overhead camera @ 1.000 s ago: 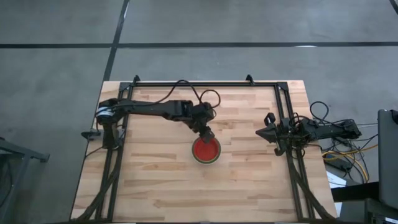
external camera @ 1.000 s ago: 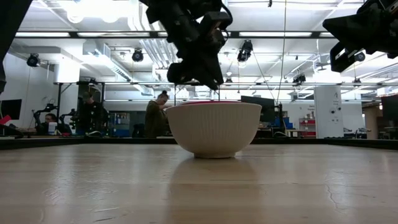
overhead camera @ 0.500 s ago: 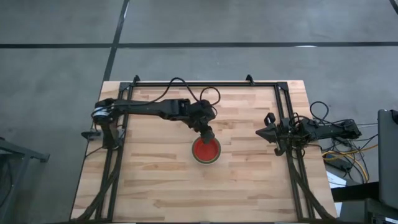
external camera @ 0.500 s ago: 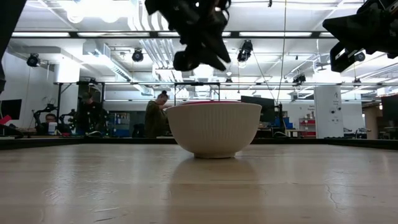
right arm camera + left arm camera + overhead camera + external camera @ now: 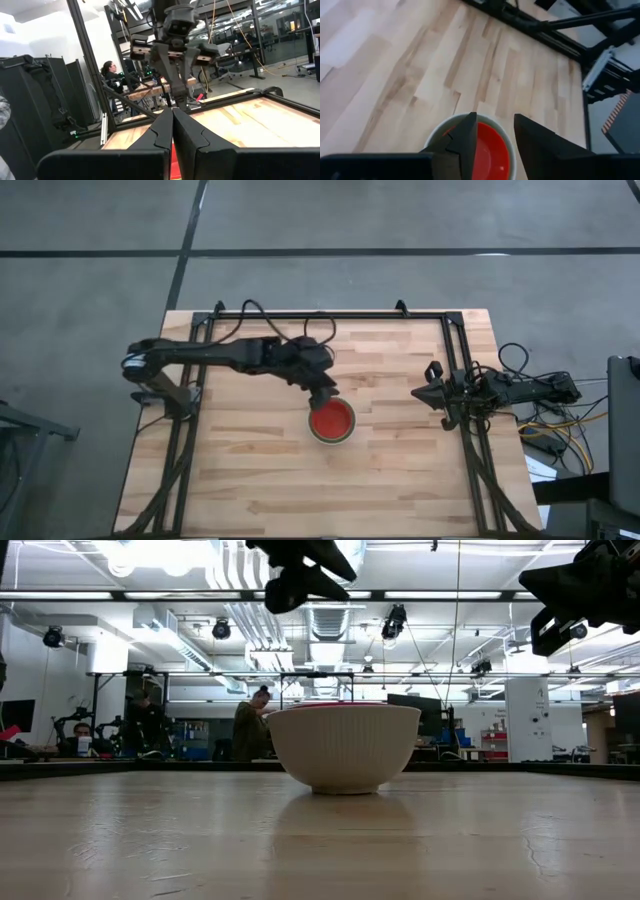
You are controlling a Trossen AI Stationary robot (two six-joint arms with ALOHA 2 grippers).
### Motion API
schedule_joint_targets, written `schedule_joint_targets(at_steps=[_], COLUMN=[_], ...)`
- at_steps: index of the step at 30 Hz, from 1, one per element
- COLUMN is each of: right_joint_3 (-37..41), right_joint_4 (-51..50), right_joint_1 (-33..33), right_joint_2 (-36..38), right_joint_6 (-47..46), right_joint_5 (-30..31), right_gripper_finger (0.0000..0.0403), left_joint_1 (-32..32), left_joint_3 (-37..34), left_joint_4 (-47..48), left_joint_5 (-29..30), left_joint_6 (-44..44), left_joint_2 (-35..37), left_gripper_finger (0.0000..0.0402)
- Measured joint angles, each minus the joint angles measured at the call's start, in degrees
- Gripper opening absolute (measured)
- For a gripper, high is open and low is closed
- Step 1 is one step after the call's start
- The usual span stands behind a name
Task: Nest bowls inside each other
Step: Return to Home Position
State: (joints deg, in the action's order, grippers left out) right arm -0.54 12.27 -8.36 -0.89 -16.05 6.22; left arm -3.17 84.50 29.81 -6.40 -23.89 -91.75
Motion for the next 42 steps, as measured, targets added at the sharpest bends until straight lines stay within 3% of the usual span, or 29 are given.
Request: schedule_joint_targets(at_steps=[13, 31, 42], right_joint_3=[0.0, 0.0, 0.0], right_joint_4=[0.0, 0.0, 0.0], right_joint_1=[0.0, 0.0, 0.0], right_joint_2=[0.0, 0.0, 0.0], right_joint_6=[0.0, 0.0, 0.0], right_joint_5=[0.0, 0.0, 0.0], right_gripper_finger=[0.0008, 0.0008, 0.0008], left_joint_1=[1.4, 1.6, 1.6], left_joint_3=[-24.3, -48.7, -58.3], left_joint_4=[-19.5, -29.0, -29.3], left_joint_5=[0.4, -0.1, -1.3], left_joint_6=[-0.6, -1.3, -0.9], left_joint_2=[17.2, 42.7, 56.5], left_gripper_finger=[0.0145, 0.0145, 0.0145])
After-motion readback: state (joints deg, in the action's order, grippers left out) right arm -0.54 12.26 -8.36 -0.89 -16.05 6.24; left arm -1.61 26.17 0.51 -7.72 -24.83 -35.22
